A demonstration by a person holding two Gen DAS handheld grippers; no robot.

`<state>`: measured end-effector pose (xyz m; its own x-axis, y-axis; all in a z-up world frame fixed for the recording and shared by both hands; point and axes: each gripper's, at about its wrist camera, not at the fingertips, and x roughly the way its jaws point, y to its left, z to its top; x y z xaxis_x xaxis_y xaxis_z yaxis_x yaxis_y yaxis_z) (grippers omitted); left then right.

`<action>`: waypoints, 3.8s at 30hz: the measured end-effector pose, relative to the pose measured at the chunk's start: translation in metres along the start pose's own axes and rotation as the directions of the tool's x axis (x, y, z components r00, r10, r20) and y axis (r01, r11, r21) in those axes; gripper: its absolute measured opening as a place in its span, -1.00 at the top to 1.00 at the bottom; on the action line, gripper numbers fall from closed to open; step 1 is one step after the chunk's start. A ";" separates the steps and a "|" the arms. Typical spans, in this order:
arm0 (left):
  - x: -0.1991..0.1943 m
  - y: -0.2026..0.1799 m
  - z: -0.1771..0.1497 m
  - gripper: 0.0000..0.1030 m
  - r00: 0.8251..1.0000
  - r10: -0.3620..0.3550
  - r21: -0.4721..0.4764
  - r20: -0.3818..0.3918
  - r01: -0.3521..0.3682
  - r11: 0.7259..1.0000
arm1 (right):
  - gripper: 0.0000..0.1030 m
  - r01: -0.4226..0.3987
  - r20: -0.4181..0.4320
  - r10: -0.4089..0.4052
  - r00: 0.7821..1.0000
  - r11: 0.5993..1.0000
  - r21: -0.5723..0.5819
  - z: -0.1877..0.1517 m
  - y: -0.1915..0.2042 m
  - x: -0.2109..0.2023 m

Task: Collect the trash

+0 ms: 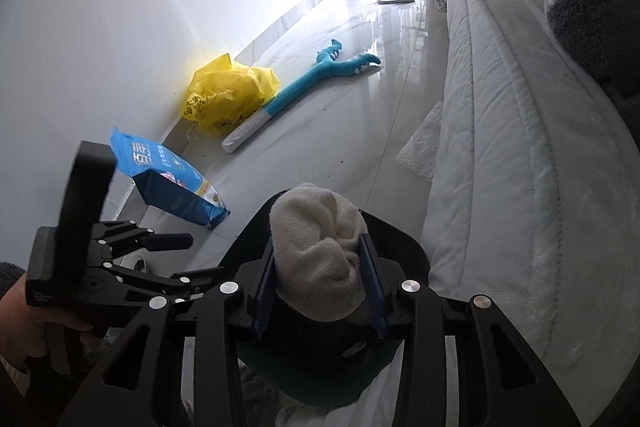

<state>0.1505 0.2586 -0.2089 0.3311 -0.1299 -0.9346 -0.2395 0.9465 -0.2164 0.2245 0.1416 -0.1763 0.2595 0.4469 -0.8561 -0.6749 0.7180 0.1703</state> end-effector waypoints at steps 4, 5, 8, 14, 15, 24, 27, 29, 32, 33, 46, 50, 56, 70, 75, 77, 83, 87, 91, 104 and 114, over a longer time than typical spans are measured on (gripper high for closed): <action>-0.013 0.009 0.000 -0.44 0.998 -0.009 0.026 0.062 0.007 1.000 | 0.23 0.008 -0.050 -0.008 0.999 1.000 -0.011 -0.003 0.004 0.018; -0.016 0.010 -0.001 -0.44 0.997 -0.008 0.032 0.077 0.006 0.999 | 0.23 0.008 -0.062 -0.008 0.998 1.000 -0.008 -0.005 0.003 0.022; -0.028 0.017 -0.002 -0.48 0.991 -0.009 0.035 0.137 0.005 0.999 | 0.23 0.007 -0.094 -0.007 0.996 1.000 0.000 -0.006 0.004 0.032; -0.055 0.015 -0.001 -0.54 0.962 0.006 0.071 0.273 -0.026 0.997 | 0.23 0.007 -0.163 -0.006 0.987 1.000 0.006 -0.010 0.005 0.046; -0.060 0.013 -0.001 -0.55 0.956 0.001 0.075 0.294 -0.024 0.997 | 0.23 0.011 -0.172 -0.010 0.985 1.000 0.004 -0.011 0.006 0.048; -0.119 -0.008 0.004 -0.61 0.866 -0.045 0.090 0.498 -0.001 0.996 | 0.17 0.021 -0.224 -0.024 0.974 1.000 -0.016 -0.019 0.020 0.061; -0.145 -0.013 0.002 -0.63 0.823 -0.047 0.076 0.566 0.005 0.997 | 0.15 0.031 -0.220 -0.035 0.975 0.999 -0.022 -0.022 0.022 0.055; -0.160 -0.017 -0.003 -0.63 0.801 -0.042 0.079 0.597 -0.007 0.997 | 0.08 0.038 -0.207 -0.041 0.977 0.999 -0.021 -0.024 0.023 0.047; -0.182 -0.026 -0.007 -0.66 0.765 -0.026 0.082 0.643 -0.035 0.996 | -0.10 0.041 -0.178 -0.043 0.983 0.999 -0.018 -0.028 0.022 0.032; -0.189 -0.029 -0.009 -0.67 0.751 -0.019 0.078 0.660 -0.044 0.996 | -0.10 0.042 -0.169 -0.045 0.985 0.999 -0.019 -0.028 0.022 0.027; -0.238 -0.104 -0.040 -0.83 0.614 -0.026 0.076 0.789 -0.055 0.996 | -0.41 0.089 0.153 -0.094 0.984 0.995 0.037 -0.056 0.000 -0.108; -0.230 -0.130 -0.045 -0.88 0.628 -0.028 0.093 0.778 -0.072 0.993 | -0.57 0.116 0.256 -0.136 0.957 0.989 0.092 -0.075 -0.014 -0.152; -0.219 -0.155 -0.053 -0.93 0.649 -0.009 0.103 0.761 -0.108 0.989 | -0.78 0.168 0.365 -0.209 0.907 0.976 0.141 -0.103 -0.033 -0.213; -0.216 -0.198 -0.090 -0.94 0.671 -0.064 0.221 0.738 -0.151 0.964 | -0.93 0.293 0.511 -0.393 0.765 0.918 0.267 -0.192 -0.077 -0.322; -0.214 -0.211 -0.098 -0.94 0.680 -0.080 0.244 0.728 -0.148 0.958 | -0.93 0.295 0.497 -0.424 0.757 0.901 0.319 -0.218 -0.090 -0.328; -0.214 -0.214 -0.102 -0.94 0.683 -0.098 0.251 0.724 -0.128 0.960 | -0.93 0.309 0.497 -0.437 0.749 0.895 0.321 -0.226 -0.091 -0.332; -0.216 -0.228 -0.108 -0.94 0.668 -0.098 0.253 0.738 -0.139 0.957 | -0.93 0.264 0.502 -0.422 0.755 0.896 0.357 -0.237 -0.098 -0.334; -0.216 -0.235 -0.110 -0.94 0.660 -0.089 0.264 0.746 -0.171 0.949 | -0.93 0.244 0.521 -0.395 0.757 0.910 0.336 -0.235 -0.098 -0.333; -0.213 -0.236 -0.111 -0.94 0.668 -0.094 0.270 0.738 -0.166 0.948 | -0.93 0.246 0.518 -0.389 0.762 0.913 0.324 -0.234 -0.094 -0.333; -0.207 -0.231 -0.107 -0.94 0.708 -0.128 0.281 0.694 -0.103 0.954 | -0.93 0.253 0.521 -0.387 0.760 0.916 0.312 -0.237 -0.087 -0.334; -0.207 -0.230 -0.107 -0.94 0.710 -0.125 0.284 0.693 -0.109 0.953 | -0.93 0.251 0.522 -0.382 0.763 0.918 0.307 -0.235 -0.086 -0.333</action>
<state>0.0400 0.0358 0.0043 0.8976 -0.0060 -0.4407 -0.0050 0.9997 -0.0237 0.0339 -0.1948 -0.0206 0.8163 0.3446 -0.4636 -0.3427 0.9350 0.0915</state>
